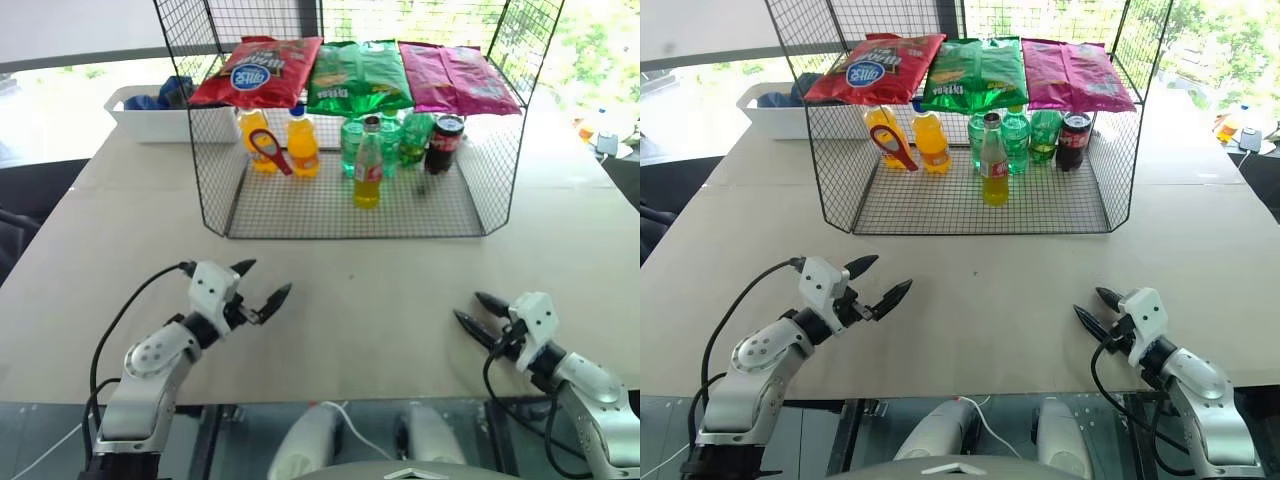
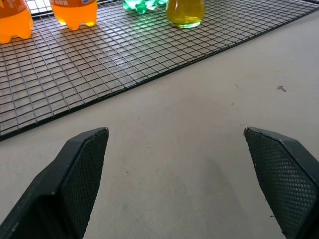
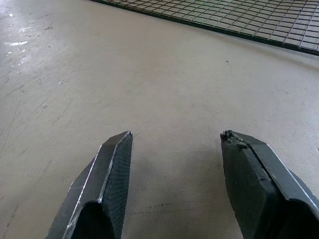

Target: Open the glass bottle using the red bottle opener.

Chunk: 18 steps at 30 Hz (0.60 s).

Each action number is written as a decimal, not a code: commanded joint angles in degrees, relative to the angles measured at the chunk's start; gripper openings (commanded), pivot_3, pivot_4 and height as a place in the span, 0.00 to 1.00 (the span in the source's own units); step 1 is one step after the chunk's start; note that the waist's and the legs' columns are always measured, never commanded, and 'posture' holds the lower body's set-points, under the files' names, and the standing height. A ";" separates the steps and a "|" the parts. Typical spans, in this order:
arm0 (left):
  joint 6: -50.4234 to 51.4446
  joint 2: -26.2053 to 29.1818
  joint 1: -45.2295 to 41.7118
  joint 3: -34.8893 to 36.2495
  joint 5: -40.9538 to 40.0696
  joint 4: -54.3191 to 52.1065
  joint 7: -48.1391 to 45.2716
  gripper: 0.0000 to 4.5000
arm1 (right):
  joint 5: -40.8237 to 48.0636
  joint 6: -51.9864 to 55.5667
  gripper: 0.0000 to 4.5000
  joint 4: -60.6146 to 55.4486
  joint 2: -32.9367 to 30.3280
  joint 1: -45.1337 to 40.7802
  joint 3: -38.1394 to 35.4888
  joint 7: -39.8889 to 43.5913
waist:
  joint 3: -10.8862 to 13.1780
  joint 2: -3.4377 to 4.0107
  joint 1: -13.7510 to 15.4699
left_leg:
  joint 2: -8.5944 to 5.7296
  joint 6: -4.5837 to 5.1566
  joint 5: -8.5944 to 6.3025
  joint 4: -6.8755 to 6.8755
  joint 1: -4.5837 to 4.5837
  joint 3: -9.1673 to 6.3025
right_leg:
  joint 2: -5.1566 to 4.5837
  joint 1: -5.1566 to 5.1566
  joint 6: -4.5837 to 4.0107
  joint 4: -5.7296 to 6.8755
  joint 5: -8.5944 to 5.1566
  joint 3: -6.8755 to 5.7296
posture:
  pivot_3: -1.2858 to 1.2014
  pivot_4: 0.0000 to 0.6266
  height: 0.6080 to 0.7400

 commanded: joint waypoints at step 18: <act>-4.99 -0.70 -0.17 0.65 0.97 1.30 -1.26 1.00 | 0.06 -4.39 0.62 1.04 -0.21 -2.48 -1.03 1.61 | 0.01 0.03 0.00 | 0.00 0.00 0.00 -0.04 0.00 0.00 | 0.00 0.00 0.00 -0.04 0.00 0.00 | 0.52 0.24 1.00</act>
